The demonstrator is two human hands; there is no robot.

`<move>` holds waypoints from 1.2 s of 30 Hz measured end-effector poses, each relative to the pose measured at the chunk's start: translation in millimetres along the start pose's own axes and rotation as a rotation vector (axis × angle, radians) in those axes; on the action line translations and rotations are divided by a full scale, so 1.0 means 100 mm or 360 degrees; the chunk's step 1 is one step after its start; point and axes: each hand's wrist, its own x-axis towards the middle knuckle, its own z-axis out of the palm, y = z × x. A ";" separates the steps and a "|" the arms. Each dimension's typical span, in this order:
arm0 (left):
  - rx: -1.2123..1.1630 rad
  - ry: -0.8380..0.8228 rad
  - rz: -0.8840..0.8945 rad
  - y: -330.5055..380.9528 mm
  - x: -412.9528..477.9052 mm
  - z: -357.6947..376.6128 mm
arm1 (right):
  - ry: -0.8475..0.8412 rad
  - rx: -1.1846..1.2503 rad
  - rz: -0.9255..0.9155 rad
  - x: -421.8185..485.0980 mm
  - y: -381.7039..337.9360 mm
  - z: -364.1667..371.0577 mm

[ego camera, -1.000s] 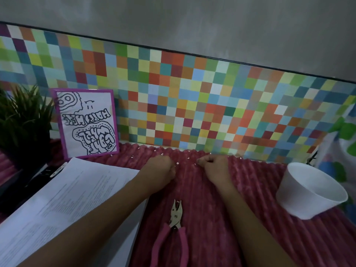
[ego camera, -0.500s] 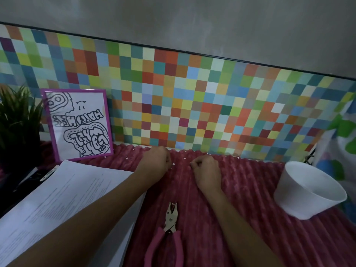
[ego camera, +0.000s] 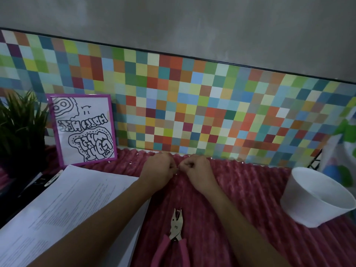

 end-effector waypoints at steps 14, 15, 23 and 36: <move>0.0369 0.0123 0.0219 0.01 -0.01 0.13 | -0.0031 -0.0446 -0.0090 0.01 0.00 0.18; 0.0339 0.0074 0.0250 0.02 -0.02 0.11 | -0.0043 -0.0487 -0.0085 0.00 0.00 0.18; 0.0265 -0.0121 -0.0035 -0.01 0.09 -0.01 | 0.0054 -0.0136 0.0130 0.02 0.01 0.11; -0.0352 0.0077 0.0346 0.94 0.21 -0.17 | 0.0433 -0.0034 0.0115 -0.21 -0.27 -1.63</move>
